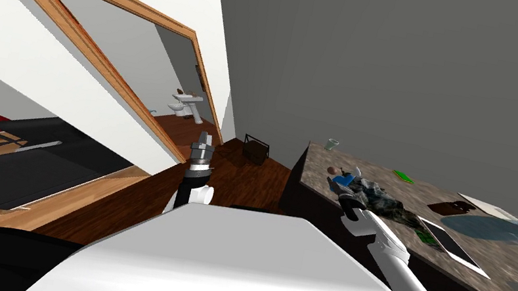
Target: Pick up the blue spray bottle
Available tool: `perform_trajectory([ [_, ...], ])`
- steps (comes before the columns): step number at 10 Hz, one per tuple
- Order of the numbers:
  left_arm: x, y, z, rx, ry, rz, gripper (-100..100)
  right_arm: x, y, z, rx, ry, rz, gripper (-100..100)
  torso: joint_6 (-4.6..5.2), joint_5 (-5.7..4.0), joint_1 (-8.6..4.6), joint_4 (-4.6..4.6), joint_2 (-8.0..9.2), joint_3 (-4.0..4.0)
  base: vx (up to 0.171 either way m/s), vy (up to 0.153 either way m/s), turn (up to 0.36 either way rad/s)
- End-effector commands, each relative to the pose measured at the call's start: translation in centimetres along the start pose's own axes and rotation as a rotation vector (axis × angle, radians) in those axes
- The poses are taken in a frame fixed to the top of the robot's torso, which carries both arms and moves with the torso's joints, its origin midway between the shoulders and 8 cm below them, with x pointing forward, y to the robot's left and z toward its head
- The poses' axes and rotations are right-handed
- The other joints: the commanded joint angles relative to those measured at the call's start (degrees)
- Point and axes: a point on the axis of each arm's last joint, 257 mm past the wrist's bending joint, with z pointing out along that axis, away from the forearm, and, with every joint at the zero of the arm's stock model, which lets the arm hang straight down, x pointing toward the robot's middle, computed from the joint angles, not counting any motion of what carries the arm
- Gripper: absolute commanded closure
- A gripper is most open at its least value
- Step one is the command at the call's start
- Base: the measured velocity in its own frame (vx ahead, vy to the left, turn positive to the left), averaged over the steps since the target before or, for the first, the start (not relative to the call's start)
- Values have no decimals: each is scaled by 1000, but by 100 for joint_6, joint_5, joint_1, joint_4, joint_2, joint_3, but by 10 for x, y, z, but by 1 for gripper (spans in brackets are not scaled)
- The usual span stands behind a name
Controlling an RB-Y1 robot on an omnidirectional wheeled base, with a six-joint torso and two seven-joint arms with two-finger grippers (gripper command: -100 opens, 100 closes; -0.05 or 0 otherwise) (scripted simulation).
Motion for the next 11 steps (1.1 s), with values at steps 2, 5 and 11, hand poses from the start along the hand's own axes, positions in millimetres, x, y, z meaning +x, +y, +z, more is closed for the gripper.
perform_trajectory([
  [2,0,0,0,0,0,0,0,-13,-4,19,18,-11,3,-100,1,1,1,2,5,4,-71,35,0],
  [5,0,0,0,0,0,0,0,-35,-11,40,39,-28,-6,-100,1,1,3,1,5,3,-73,42,4],
  [11,0,0,0,0,0,0,0,-60,-18,58,63,-48,-16,100,3,-4,-14,-5,-22,-12,-34,16,2],
])
